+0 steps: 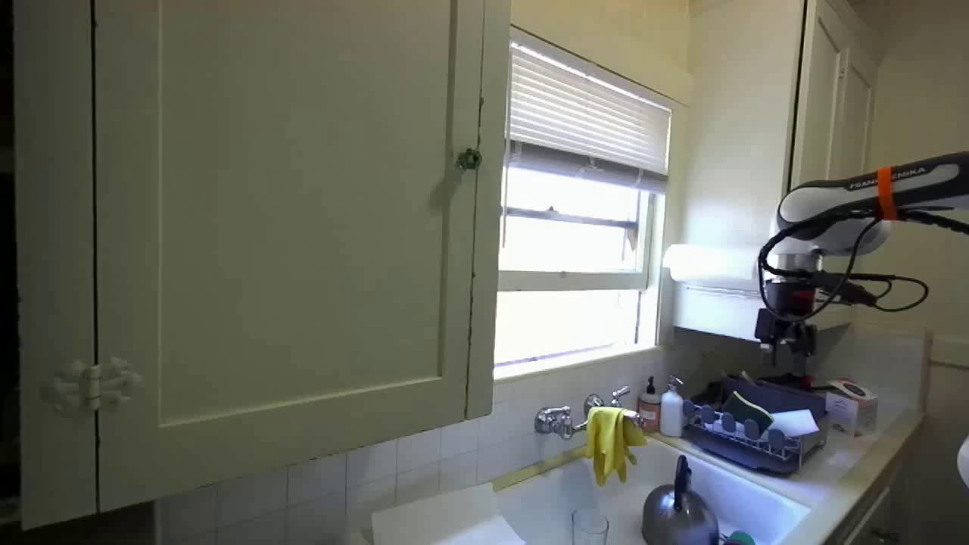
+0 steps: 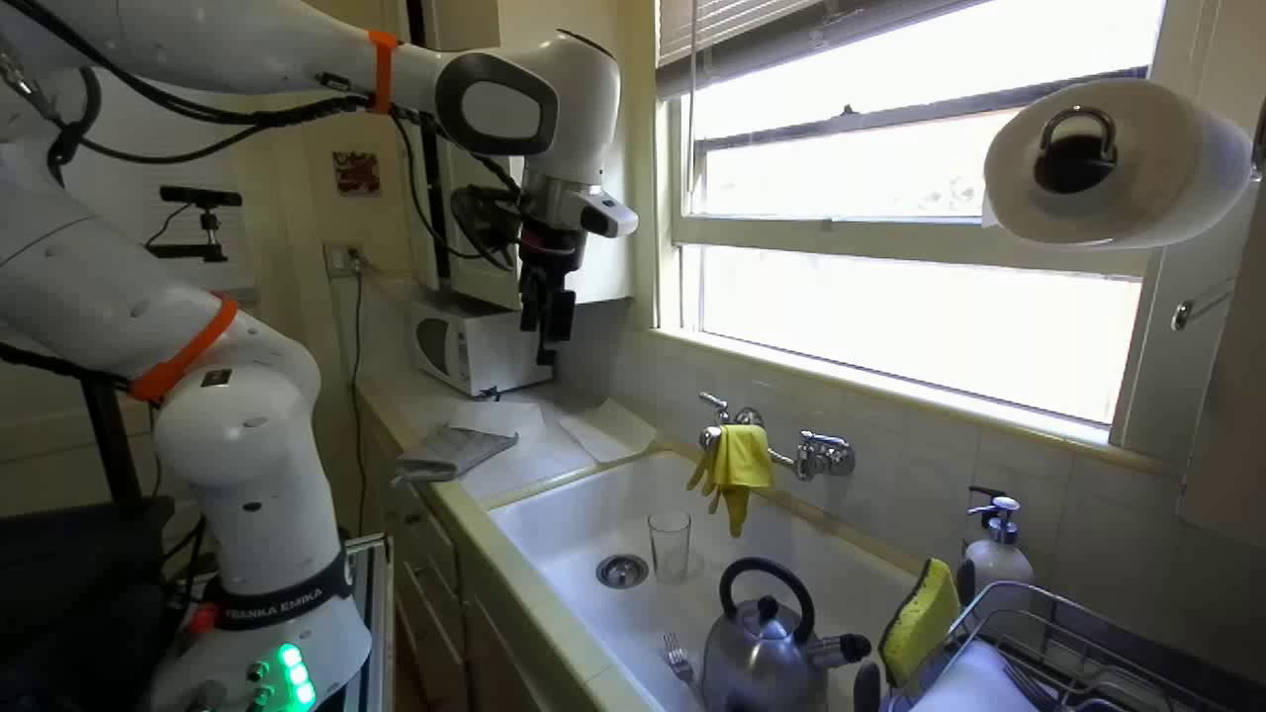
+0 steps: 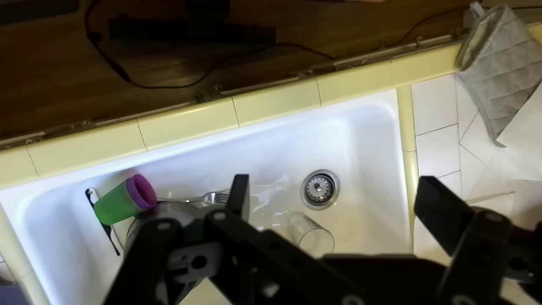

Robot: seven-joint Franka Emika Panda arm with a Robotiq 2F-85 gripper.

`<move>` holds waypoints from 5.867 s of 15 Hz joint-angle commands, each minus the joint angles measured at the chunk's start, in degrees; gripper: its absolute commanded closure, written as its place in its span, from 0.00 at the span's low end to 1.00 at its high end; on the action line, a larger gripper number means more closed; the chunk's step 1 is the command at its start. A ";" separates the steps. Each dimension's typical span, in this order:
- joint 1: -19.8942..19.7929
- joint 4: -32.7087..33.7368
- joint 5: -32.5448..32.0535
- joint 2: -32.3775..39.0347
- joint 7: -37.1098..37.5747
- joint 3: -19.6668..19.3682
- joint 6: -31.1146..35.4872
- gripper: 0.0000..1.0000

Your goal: Take the glass cup out of the sink and put it on the dishrack.

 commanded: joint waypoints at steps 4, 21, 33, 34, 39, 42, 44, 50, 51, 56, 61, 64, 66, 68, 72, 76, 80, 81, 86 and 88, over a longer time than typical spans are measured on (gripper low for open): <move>-1.27 0.13 0.54 0.18 -0.66 0.96 -0.20 0.00; -7.88 -3.45 -4.62 2.03 7.49 4.85 19.69 0.00; -5.73 -5.31 1.40 10.82 15.10 6.91 30.82 0.00; -4.77 -6.38 2.90 13.27 16.59 7.83 34.17 0.00; -1.60 -7.62 0.63 28.67 27.25 16.04 46.75 0.00; -0.21 -7.98 1.13 28.70 26.14 15.62 45.20 0.00; 0.62 -7.16 1.15 32.37 27.05 16.20 45.94 0.00; 0.80 -6.10 1.63 38.84 32.11 16.71 59.86 0.00; 0.77 -5.79 0.69 41.40 33.96 16.87 64.52 0.00; 5.48 -1.01 -5.03 56.86 41.93 14.13 74.89 0.00; 18.92 6.17 -8.38 68.99 45.29 2.68 82.94 0.00; 18.62 4.94 -5.49 67.60 41.90 3.32 81.85 0.00; 19.18 6.11 -5.49 68.70 42.01 2.96 81.86 0.00; 20.63 7.52 -4.18 71.29 43.27 1.57 85.60 0.00; 17.29 11.47 1.57 76.12 41.28 7.09 89.19 0.00; 18.93 15.94 4.42 81.16 40.13 7.47 89.41 0.00; 18.84 21.17 5.79 86.28 39.33 7.02 88.59 0.00; 18.94 22.67 5.91 87.54 39.08 7.02 88.04 0.00; 19.91 28.50 6.04 92.50 37.43 6.27 85.45 0.29; 20.36 30.00 6.05 93.68 36.90 5.88 84.80 0.38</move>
